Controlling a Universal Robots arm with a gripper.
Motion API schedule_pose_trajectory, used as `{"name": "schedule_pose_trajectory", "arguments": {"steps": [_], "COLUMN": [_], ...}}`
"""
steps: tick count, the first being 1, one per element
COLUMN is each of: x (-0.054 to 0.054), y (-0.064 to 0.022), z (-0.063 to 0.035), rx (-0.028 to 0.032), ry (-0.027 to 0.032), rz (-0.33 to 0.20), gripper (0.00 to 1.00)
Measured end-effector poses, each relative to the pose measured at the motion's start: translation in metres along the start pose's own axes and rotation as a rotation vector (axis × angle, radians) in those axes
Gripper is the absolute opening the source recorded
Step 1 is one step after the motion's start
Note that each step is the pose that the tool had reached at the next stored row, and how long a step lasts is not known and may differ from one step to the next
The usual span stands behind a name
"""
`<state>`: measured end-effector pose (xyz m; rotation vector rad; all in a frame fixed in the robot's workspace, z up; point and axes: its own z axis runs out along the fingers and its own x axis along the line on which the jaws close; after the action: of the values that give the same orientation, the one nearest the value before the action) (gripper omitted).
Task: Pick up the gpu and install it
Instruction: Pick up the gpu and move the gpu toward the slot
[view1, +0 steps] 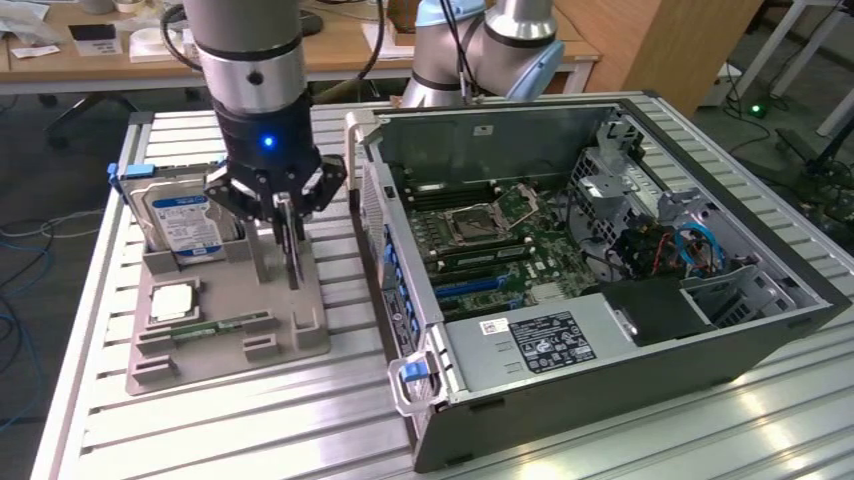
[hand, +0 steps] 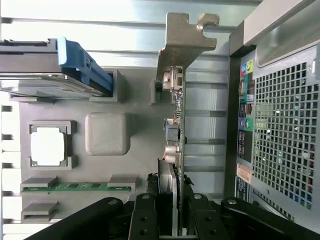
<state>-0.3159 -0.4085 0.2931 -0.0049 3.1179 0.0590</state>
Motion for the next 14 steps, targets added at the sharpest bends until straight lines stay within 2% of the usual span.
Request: {"name": "schedule_pose_trajectory", "arguments": {"steps": [14], "x": [-0.001], "y": [0.0022], "z": [-0.0585], "rx": [-0.0001], "ry": [0.0], "rz": [0.0], "gripper": [0.27]}}
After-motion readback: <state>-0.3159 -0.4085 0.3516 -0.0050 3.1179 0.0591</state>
